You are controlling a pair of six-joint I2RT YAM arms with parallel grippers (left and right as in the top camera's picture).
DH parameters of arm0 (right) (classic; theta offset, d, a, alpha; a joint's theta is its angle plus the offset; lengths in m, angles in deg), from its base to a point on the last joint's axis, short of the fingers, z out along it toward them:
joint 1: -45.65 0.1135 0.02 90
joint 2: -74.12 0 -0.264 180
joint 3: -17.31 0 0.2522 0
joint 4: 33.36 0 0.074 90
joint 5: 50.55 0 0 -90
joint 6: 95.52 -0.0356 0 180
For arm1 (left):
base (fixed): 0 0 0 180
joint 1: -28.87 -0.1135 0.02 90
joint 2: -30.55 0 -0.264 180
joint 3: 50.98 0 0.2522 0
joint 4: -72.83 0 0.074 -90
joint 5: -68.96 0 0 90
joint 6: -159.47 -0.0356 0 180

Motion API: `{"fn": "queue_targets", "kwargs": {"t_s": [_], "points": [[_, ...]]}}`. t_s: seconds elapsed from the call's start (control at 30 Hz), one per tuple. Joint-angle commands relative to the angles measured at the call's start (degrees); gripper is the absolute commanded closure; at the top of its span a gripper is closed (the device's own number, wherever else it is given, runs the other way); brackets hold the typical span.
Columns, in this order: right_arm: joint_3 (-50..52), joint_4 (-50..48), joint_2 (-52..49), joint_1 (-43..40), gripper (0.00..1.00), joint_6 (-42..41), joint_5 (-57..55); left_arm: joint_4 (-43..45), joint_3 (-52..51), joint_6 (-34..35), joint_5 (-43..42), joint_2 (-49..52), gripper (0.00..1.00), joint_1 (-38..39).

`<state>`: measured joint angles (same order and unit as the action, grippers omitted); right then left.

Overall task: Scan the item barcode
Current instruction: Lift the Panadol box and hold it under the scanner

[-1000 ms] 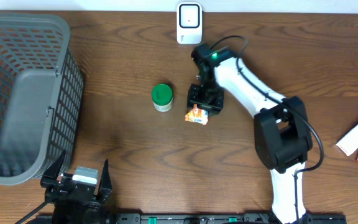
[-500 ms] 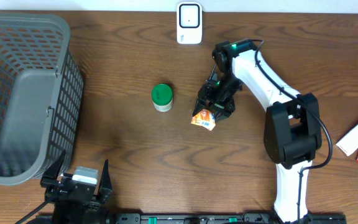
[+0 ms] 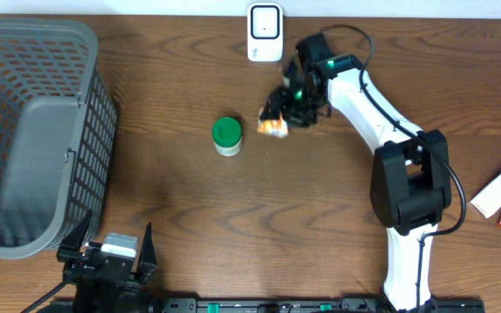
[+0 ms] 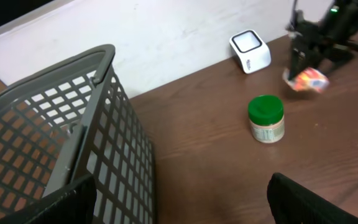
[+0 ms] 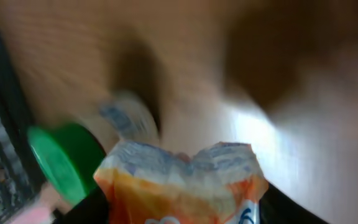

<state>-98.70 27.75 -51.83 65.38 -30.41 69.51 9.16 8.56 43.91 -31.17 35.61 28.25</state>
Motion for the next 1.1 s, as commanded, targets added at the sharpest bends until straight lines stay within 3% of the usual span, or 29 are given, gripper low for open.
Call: {"fn": "queue_targets", "kwargs": {"t_s": [0.0,0.27,0.43,0.73,0.83,1.07], "points": [[-0.81,-7.93,-0.15,0.09,0.51,0.94,-3.5,-0.07,0.17,-0.33,0.31,-0.35,0.13,0.11],[-0.83,-33.18,-0.17,0.55,0.53,0.35,-20.02,-0.07,0.17,-0.33,0.31,-0.35,0.13,0.11],[-0.81,-47.12,-0.85,1.29,0.53,6.67,-26.95,-0.07,0.17,-0.33,0.31,-0.35,0.13,0.11],[-0.96,-71.6,-9.75,1.49,0.53,7.91,-37.59,-0.07,0.17,-0.33,0.31,-0.35,0.13,0.11],[-3.43,-75.28,-14.27,1.49,0.53,7.69,-37.81,-0.07,0.17,-0.33,0.31,-0.35,0.13,0.11],[-16.41,-70.29,-22.73,3.15,0.53,7.61,-36.65,-0.07,0.17,-0.33,0.31,-0.35,0.13,0.11]]}}
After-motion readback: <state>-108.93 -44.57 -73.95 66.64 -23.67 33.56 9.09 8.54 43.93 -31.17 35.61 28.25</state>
